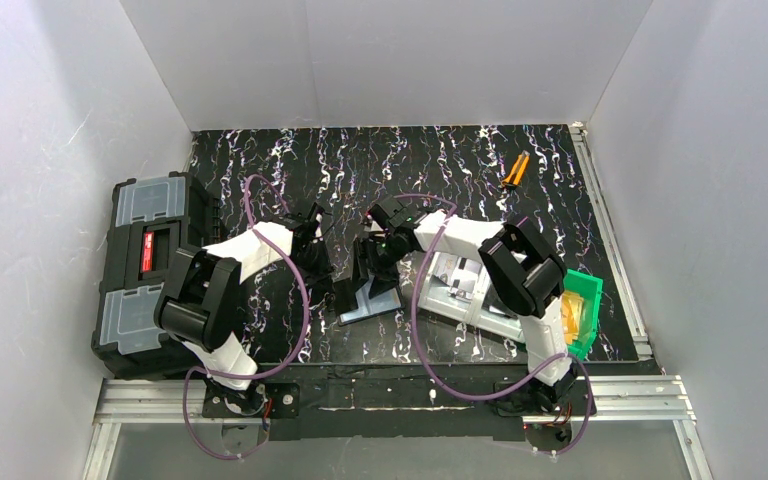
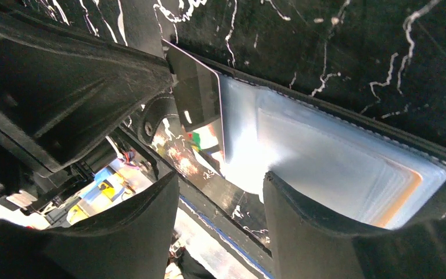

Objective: Take the credit cards out of the card holder
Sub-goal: Pick up the credit card from the card holder.

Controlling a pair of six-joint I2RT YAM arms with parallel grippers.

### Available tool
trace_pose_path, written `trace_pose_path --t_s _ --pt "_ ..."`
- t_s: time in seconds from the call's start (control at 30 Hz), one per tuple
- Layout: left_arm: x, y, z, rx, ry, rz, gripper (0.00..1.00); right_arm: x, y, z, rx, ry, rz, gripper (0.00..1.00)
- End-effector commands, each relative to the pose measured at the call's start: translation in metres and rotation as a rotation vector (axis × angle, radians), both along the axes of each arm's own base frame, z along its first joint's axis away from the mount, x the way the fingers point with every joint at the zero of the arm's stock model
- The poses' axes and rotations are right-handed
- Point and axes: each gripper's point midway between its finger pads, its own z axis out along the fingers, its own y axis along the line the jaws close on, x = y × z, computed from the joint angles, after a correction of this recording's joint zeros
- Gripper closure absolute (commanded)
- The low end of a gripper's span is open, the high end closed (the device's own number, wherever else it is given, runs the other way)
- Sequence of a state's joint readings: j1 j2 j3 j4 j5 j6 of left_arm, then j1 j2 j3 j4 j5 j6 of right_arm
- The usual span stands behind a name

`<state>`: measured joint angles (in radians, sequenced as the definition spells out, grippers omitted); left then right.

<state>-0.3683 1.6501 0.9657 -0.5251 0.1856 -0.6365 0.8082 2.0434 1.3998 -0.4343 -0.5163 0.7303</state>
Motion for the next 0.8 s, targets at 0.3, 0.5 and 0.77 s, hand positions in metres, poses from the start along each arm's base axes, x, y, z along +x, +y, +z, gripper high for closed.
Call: trace_pose_path --t_s 0.3,0.5,0.77 --pt "-0.012 0.007 -0.015 0.022 0.045 0.012 1.0 -0.001 0.024 0.0 0.065 0.044 0.033 0.45" --pt "-0.015 0.006 -0.019 0.013 0.059 0.015 1.0 -0.004 0.03 -0.003 0.077 0.069 0.042 0.53" --pt "-0.015 0.003 -0.018 -0.008 0.055 0.015 1.0 -0.004 0.038 -0.004 0.106 0.099 0.044 0.6"
